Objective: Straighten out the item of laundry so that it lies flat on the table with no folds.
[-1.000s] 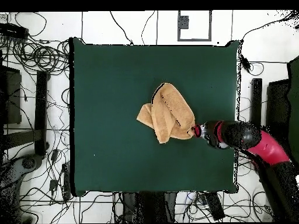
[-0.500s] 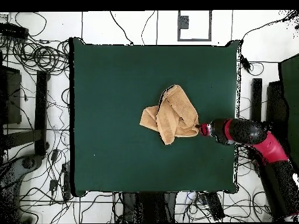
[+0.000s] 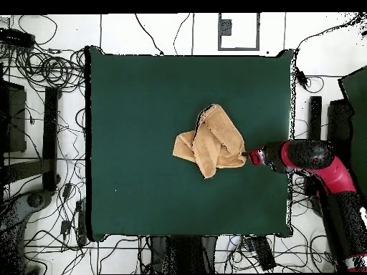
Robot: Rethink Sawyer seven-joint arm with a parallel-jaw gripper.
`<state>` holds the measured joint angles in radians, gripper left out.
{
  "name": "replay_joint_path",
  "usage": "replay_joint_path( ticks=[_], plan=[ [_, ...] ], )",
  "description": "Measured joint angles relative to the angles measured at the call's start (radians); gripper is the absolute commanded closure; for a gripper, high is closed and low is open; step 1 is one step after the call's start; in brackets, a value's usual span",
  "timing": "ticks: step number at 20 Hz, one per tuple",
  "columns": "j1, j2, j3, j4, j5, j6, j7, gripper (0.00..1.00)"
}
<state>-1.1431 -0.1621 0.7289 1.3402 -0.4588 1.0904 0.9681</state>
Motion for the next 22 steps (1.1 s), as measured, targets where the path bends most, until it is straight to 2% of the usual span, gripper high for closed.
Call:
replay_joint_path(
  ticks=[9, 22],
  plan=[
    [0.000, -0.018, 0.014, -0.038, -0.027, 0.017, -0.040, 1.00],
    [-0.001, -0.169, 0.021, -0.061, -0.044, 0.098, -0.040, 1.00]
  ],
)
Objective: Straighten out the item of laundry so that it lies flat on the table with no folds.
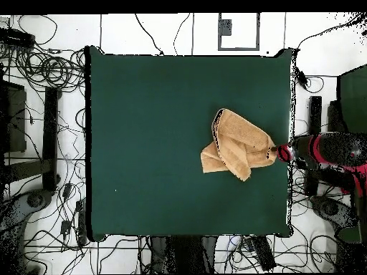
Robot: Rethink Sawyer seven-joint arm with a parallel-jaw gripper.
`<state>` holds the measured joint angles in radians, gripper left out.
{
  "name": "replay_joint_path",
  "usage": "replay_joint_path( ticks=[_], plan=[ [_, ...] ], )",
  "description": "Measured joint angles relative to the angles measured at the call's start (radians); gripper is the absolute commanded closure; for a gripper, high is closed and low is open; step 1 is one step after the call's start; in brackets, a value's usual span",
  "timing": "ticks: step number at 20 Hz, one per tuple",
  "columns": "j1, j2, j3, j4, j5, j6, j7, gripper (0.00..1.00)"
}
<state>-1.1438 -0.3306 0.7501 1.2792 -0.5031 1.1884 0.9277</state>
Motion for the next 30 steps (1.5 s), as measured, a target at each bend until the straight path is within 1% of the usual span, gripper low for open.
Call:
replay_joint_path(
  ticks=[3, 13, 19, 25, 30],
  plan=[
    [0.000, -0.009, 0.003, -0.015, 0.000, 0.009, 0.000, 1.00],
    [0.003, 0.004, 0.006, -0.071, -0.010, 0.010, 0.000, 1.00],
    [0.018, -0.004, 0.007, -0.080, -0.016, 0.009, 0.000, 1.00],
    [0.053, -0.028, 0.007, -0.080, -0.023, 0.009, 0.000, 1.00],
    [0.060, -0.043, 0.007, -0.079, -0.028, 0.010, 0.000, 1.00]
  ],
)
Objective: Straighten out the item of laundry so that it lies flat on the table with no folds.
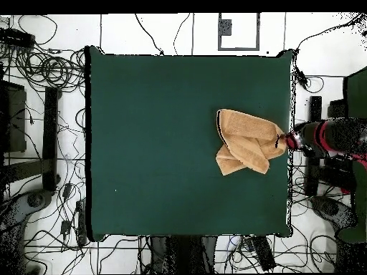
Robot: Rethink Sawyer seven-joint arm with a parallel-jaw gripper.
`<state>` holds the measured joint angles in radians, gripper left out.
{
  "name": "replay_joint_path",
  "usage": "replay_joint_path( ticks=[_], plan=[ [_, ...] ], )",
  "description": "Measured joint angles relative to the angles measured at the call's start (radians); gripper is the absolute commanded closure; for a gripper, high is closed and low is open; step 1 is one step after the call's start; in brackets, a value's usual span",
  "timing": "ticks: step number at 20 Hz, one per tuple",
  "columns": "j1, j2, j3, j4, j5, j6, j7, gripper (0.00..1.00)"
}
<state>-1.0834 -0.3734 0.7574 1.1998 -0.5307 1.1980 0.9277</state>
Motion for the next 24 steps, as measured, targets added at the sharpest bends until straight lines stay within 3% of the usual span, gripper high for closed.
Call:
replay_joint_path(
  ticks=[3, 4, 18, 24],
  plan=[
    [0.000, -0.008, 0.000, 0.000, -0.010, 0.000, 0.000, 1.00],
    [0.000, -0.009, 0.000, 0.000, -0.021, 0.000, 0.000, 0.00],
    [0.001, -0.014, -0.001, 0.004, -0.038, 0.000, 0.000, 0.00],
    [0.006, -0.082, -0.005, 0.069, -0.040, -0.011, 0.000, 0.00]
  ],
)
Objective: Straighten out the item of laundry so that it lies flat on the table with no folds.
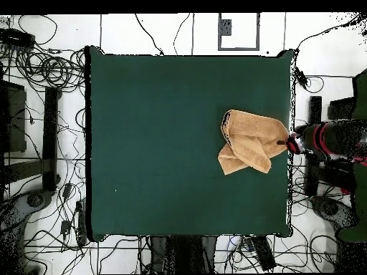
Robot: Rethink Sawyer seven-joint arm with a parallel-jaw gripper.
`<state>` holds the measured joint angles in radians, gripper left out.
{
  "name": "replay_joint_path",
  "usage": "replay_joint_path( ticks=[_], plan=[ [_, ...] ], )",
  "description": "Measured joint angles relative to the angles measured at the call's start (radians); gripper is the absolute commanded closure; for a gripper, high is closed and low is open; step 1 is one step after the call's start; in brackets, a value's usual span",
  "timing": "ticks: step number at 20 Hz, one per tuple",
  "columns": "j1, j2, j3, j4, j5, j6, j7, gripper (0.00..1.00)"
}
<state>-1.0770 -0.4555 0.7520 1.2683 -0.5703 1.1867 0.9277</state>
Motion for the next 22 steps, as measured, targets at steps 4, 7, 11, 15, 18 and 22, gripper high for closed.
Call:
replay_joint_path(
  ticks=[4, 7, 11, 15, 18, 22],
  plan=[
    [0.015, -0.050, -0.003, 0.051, 0.000, -0.018, 0.000, 0.00],
    [0.035, -0.082, -0.005, 0.083, 0.000, -0.025, 0.000, 0.00],
    [0.065, -0.117, -0.006, 0.118, 0.000, -0.028, 0.000, 0.00],
    [0.093, -0.140, -0.011, 0.142, -0.001, -0.028, 0.000, 0.00],
    [0.113, -0.144, -0.021, 0.149, -0.007, -0.028, 0.000, 0.00],
    [0.134, -0.145, -0.038, 0.154, -0.023, -0.028, 0.000, 0.00]
  ],
)
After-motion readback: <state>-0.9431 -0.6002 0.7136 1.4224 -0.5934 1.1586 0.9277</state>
